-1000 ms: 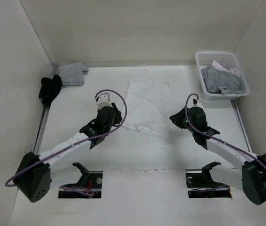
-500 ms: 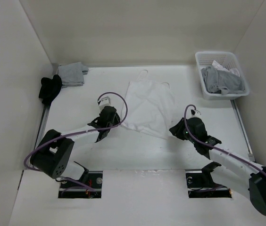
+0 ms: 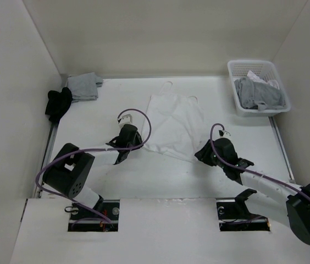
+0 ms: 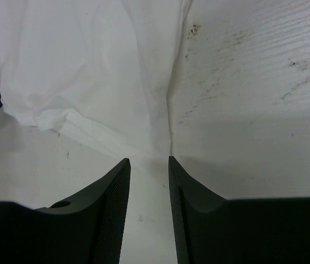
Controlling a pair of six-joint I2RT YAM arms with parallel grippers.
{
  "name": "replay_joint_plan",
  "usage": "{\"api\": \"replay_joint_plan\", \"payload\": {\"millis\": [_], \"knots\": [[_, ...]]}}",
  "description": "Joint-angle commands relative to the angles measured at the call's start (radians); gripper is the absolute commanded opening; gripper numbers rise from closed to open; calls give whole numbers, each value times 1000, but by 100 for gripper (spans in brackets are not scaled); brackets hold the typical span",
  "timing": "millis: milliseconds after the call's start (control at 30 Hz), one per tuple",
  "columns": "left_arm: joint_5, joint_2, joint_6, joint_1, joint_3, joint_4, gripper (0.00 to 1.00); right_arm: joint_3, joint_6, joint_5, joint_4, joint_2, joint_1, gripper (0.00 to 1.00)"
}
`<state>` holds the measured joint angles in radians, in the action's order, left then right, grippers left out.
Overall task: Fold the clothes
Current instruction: Flatten the tank top out
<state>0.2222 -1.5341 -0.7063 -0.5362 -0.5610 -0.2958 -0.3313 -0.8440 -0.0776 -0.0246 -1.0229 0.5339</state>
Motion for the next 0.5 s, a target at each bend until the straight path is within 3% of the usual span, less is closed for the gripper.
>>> {"api": "replay_joint_plan", "payload": {"millis": [0, 267, 400, 467], "knots": [[-18, 15, -4, 14, -8, -40, 10, 3, -26, -22, -6, 1, 14, 39], [-72, 248, -162, 89, 147, -65, 5, -58, -32, 16, -35, -166, 54, 30], [-122, 368, -275, 129, 236, -68, 5, -55, -43, 10, -75, -189, 56, 8], [-138, 428, -326, 156, 275, -60, 7, -42, -49, -8, -67, -146, 48, 4]]}}
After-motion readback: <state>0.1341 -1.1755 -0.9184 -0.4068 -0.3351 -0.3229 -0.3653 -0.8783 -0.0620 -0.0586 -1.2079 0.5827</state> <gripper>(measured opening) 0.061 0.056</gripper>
